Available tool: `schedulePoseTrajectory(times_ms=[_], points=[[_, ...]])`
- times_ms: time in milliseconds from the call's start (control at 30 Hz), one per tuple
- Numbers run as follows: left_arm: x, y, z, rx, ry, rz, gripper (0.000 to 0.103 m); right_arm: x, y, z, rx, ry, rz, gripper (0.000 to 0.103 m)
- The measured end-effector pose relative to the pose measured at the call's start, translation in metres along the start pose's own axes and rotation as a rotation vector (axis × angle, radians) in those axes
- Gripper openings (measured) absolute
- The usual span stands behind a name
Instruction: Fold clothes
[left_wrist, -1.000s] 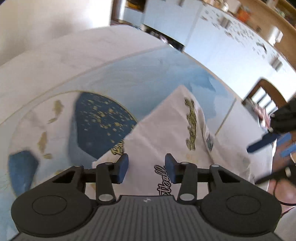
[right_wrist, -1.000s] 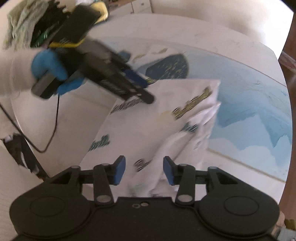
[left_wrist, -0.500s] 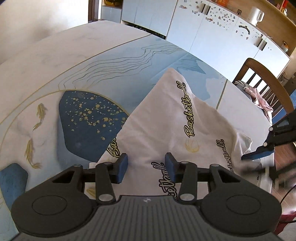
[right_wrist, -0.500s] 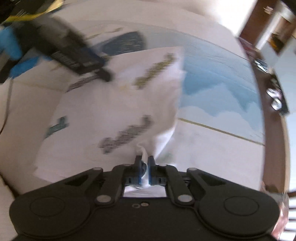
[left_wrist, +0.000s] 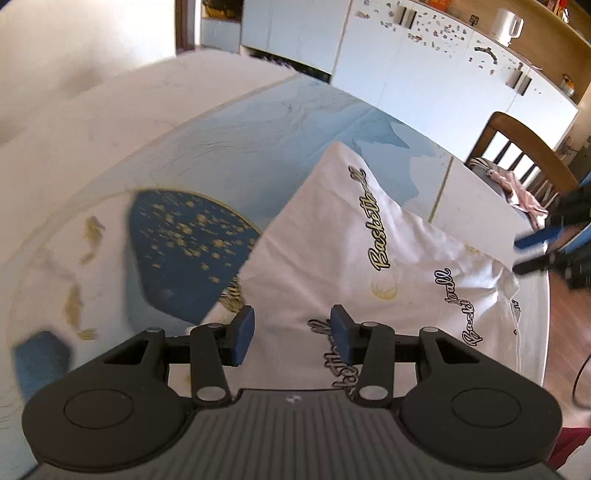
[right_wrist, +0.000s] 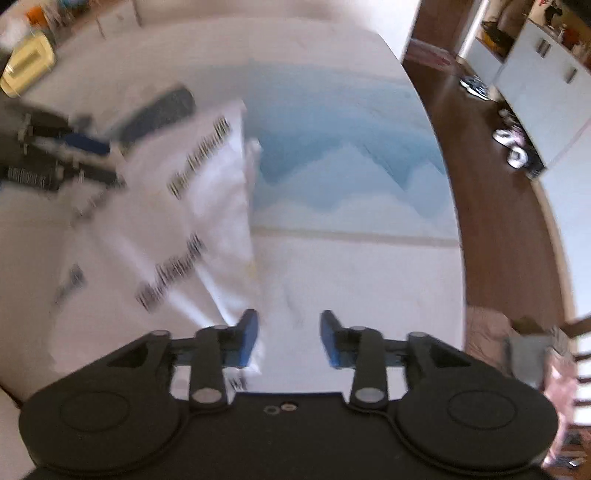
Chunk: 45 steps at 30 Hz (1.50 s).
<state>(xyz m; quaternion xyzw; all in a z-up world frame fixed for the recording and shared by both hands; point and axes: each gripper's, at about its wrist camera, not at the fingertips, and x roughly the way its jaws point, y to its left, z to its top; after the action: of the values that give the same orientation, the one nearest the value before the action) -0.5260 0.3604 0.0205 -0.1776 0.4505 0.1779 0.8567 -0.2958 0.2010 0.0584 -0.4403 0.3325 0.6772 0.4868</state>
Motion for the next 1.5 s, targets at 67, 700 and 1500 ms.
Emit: schedulePoseTrajectory(times_ms=[67, 700, 1500], points=[[-0.013, 0.001, -0.005, -0.03, -0.007, 0.013, 0.065, 0.002, 0.002, 0.005, -0.006, -0.011, 0.057, 0.103], [0.003, -0.026, -0.051, -0.558, 0.108, -0.102, 0.079, 0.07, 0.021, 0.052, -0.237, 0.109, 0.299, 0.103], [0.008, 0.023, 0.022, -0.559, -0.026, 0.27, 0.013, 0.097, 0.043, 0.201, -0.381, -0.132, 0.376, 0.103]])
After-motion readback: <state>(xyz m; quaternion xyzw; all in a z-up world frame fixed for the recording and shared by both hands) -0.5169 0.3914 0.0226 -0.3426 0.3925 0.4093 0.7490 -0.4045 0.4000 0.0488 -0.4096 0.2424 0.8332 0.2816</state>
